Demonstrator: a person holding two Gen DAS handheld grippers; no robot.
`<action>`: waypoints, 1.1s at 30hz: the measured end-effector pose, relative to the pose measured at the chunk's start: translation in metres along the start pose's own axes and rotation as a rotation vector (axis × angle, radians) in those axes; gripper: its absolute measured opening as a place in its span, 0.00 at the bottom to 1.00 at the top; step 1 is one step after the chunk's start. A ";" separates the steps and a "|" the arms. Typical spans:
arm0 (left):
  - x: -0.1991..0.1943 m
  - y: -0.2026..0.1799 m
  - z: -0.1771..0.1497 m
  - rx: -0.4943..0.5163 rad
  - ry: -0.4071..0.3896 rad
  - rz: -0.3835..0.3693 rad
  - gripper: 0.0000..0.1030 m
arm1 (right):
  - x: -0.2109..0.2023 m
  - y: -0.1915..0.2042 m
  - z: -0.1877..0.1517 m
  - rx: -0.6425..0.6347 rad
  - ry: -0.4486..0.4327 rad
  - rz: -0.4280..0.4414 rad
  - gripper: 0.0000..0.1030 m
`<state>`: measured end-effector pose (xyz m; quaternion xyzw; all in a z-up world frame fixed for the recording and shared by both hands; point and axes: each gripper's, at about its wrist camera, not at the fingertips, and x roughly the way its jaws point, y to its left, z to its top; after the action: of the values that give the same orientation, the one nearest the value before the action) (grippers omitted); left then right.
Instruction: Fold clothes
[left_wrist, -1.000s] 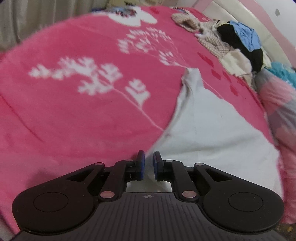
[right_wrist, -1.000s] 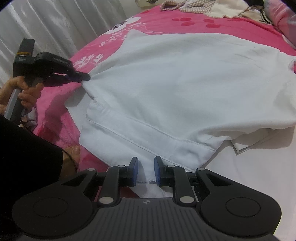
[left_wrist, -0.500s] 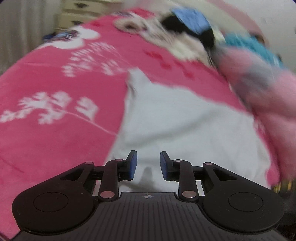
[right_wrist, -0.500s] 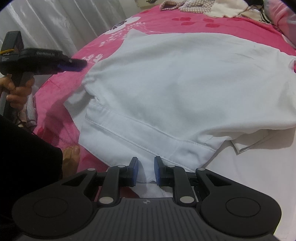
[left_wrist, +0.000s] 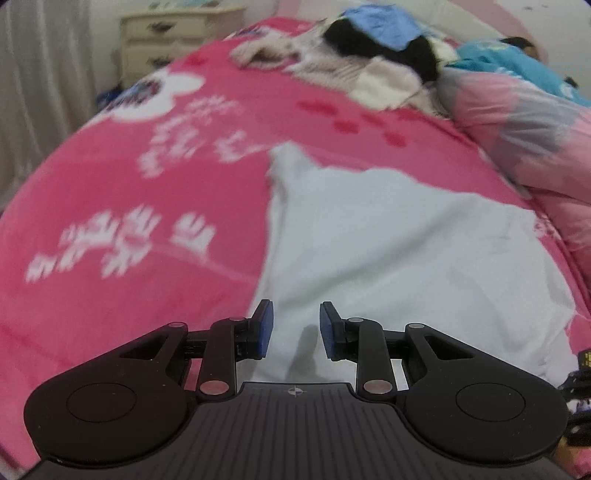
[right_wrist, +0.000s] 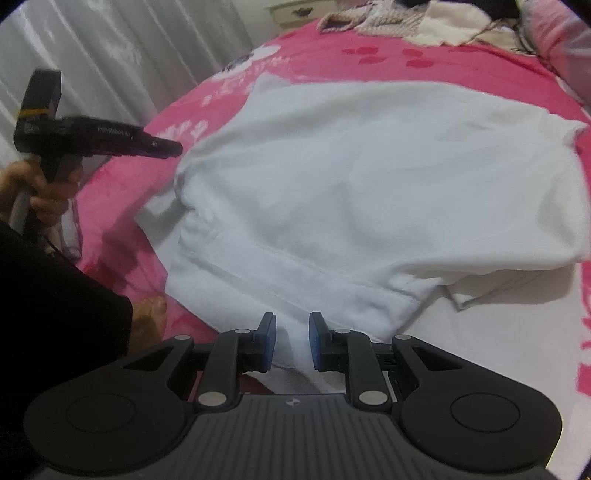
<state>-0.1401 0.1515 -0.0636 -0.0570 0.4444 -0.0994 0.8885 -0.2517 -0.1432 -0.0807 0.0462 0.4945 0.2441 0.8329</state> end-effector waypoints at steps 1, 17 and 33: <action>0.001 -0.007 0.002 0.029 -0.019 -0.024 0.27 | -0.008 -0.004 0.001 0.017 -0.017 -0.006 0.20; 0.054 -0.174 -0.061 0.612 0.167 -0.607 0.40 | -0.053 -0.130 0.022 0.553 -0.178 -0.131 0.23; 0.069 -0.178 -0.063 0.540 0.208 -0.692 0.41 | -0.069 -0.170 0.067 0.536 -0.134 -0.217 0.19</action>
<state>-0.1724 -0.0382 -0.1214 0.0419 0.4443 -0.5080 0.7367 -0.1606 -0.3122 -0.0451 0.2273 0.4873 0.0105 0.8431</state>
